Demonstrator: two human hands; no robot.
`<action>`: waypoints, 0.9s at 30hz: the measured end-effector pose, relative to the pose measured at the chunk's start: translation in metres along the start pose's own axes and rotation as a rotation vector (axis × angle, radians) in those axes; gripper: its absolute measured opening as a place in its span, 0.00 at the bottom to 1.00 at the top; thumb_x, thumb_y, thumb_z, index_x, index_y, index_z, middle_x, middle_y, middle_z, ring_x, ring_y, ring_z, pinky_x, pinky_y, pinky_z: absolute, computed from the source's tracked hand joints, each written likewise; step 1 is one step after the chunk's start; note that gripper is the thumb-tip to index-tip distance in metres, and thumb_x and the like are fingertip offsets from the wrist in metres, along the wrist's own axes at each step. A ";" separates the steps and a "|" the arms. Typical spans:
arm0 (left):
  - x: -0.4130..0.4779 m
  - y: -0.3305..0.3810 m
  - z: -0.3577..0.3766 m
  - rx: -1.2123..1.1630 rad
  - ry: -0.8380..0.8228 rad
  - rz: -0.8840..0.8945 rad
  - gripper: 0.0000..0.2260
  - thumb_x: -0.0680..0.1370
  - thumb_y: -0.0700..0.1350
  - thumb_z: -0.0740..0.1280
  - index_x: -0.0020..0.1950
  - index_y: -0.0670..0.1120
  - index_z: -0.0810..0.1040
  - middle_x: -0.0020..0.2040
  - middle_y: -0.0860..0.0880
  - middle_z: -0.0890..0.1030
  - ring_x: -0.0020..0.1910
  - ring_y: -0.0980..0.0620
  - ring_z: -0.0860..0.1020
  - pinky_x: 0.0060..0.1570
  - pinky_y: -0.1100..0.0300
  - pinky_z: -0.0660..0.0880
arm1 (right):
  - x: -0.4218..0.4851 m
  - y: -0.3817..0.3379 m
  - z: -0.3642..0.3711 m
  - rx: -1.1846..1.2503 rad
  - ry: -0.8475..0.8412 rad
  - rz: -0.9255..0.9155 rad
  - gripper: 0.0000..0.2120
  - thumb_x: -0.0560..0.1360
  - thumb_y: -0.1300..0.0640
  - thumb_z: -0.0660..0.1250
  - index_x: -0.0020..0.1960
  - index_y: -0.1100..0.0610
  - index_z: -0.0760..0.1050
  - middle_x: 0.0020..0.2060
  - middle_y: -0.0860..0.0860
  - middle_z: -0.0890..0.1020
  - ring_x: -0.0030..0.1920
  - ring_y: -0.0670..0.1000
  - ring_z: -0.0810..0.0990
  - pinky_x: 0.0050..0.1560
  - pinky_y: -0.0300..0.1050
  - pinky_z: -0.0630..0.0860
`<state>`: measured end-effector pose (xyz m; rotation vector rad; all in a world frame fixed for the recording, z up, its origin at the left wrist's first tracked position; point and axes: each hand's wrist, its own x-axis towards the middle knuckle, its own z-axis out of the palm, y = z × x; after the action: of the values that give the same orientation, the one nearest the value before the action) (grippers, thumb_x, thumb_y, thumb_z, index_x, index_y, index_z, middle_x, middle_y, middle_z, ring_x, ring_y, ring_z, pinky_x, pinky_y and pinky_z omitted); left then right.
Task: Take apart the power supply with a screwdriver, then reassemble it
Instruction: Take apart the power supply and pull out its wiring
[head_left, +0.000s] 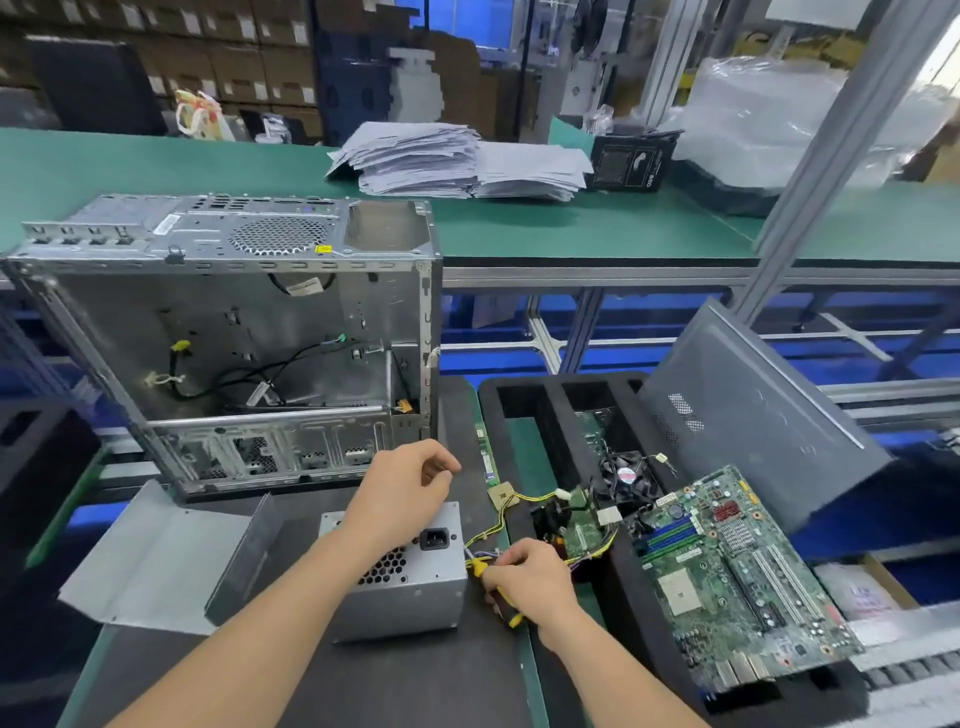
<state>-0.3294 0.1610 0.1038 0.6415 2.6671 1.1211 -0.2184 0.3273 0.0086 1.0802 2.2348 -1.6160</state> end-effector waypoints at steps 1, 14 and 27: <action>-0.002 0.003 0.002 0.008 0.011 -0.004 0.08 0.82 0.43 0.67 0.52 0.56 0.83 0.45 0.60 0.84 0.46 0.64 0.80 0.42 0.77 0.69 | 0.000 -0.002 -0.001 -0.061 -0.026 -0.010 0.15 0.57 0.56 0.76 0.42 0.55 0.80 0.36 0.52 0.87 0.33 0.53 0.83 0.34 0.47 0.79; -0.030 0.059 0.048 0.097 0.141 0.093 0.10 0.81 0.39 0.66 0.54 0.52 0.83 0.46 0.57 0.82 0.46 0.61 0.79 0.47 0.69 0.74 | 0.004 0.005 -0.020 -0.241 -0.440 -0.155 0.20 0.71 0.59 0.82 0.55 0.63 0.76 0.34 0.53 0.86 0.31 0.51 0.84 0.43 0.51 0.87; -0.042 0.068 0.096 0.052 0.065 -0.020 0.12 0.80 0.36 0.65 0.55 0.51 0.83 0.51 0.57 0.83 0.46 0.59 0.80 0.47 0.70 0.75 | 0.014 0.012 -0.052 -0.290 -0.484 -0.204 0.14 0.74 0.62 0.78 0.56 0.61 0.78 0.44 0.61 0.87 0.48 0.63 0.88 0.54 0.58 0.85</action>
<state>-0.2397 0.2452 0.0849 0.5964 2.7595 1.0883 -0.2075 0.3816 0.0124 0.3494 2.1941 -1.3727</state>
